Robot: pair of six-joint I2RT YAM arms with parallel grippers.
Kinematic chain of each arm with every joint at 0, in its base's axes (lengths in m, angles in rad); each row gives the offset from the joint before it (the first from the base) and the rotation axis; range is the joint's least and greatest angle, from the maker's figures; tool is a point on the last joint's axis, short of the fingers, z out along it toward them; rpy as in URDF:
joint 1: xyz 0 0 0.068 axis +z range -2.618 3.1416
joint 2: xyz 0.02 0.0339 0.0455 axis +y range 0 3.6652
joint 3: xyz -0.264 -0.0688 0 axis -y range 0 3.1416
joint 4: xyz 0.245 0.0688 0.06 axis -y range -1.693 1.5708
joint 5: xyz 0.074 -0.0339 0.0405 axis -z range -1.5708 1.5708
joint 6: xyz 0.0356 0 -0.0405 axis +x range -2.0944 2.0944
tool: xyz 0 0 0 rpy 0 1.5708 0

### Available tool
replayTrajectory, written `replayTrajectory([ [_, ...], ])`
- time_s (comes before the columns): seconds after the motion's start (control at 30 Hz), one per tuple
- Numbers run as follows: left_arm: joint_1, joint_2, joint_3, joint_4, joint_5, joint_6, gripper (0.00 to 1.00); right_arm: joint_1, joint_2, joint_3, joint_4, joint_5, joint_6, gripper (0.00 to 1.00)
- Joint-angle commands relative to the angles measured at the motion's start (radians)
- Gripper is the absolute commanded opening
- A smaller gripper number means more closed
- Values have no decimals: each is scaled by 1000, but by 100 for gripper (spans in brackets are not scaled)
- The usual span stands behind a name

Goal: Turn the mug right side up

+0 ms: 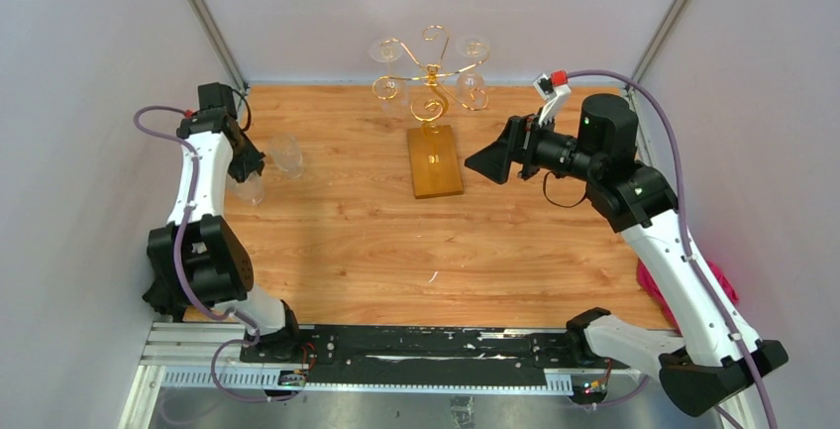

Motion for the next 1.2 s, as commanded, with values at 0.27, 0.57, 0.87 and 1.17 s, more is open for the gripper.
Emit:
replayTrajectory([
  [0.27,34,192,20,151,39,19,0,-11,29,-31,57,-38,15,96],
  [0.57,45,272,87,169,13,37,0,-11,66,-42,93,-58,43,96],
  [0.87,53,325,107,189,-1,56,0,-11,77,-55,115,-66,56,96],
  [1.17,53,349,72,207,6,57,0,-11,71,-64,116,-63,58,96],
])
